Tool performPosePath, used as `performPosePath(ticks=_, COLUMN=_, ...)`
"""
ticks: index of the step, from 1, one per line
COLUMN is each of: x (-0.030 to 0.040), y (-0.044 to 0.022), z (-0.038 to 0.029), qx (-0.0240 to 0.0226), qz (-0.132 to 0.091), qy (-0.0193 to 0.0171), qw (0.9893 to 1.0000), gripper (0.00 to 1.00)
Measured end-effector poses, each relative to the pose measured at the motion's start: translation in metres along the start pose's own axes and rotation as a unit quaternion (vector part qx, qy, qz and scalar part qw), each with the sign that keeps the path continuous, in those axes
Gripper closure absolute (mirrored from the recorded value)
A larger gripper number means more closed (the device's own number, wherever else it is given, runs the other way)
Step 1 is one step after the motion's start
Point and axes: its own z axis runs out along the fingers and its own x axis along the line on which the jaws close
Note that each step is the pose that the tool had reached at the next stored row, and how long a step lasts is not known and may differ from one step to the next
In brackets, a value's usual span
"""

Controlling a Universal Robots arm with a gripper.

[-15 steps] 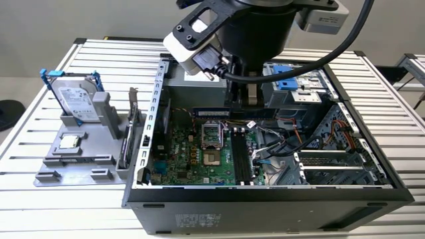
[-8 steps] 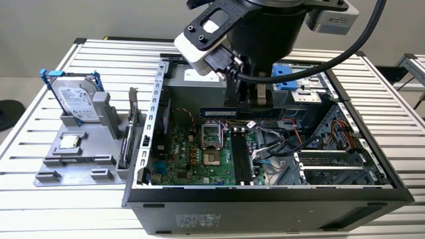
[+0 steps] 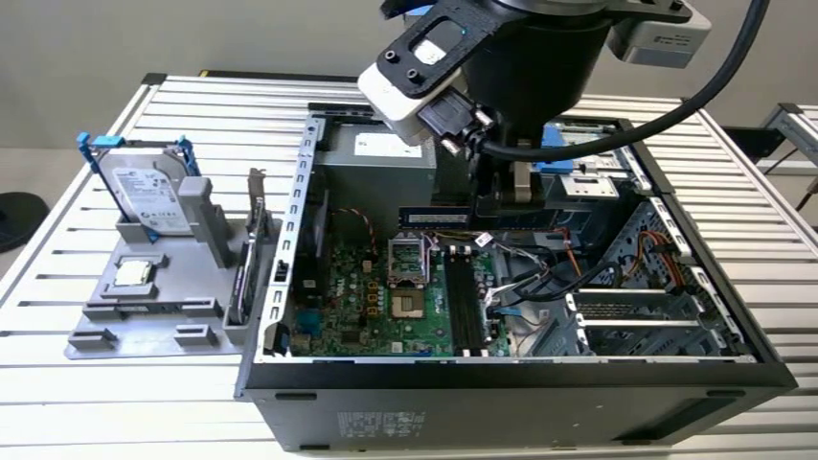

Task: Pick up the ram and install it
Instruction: 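Pick up the ram and move it above insertion slot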

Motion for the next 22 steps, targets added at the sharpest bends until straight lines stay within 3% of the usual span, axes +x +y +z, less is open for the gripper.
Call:
performPosePath(ticks=8, x=0.0001, y=0.0093, z=0.0002, qx=0.0000, qz=0.000, qy=0.0000, qw=1.0000, gripper=1.00)
performPosePath(ticks=22, x=0.0001, y=0.0157, z=0.0003, qx=0.0000, qz=0.000, qy=0.0000, qw=1.0000, gripper=1.00)
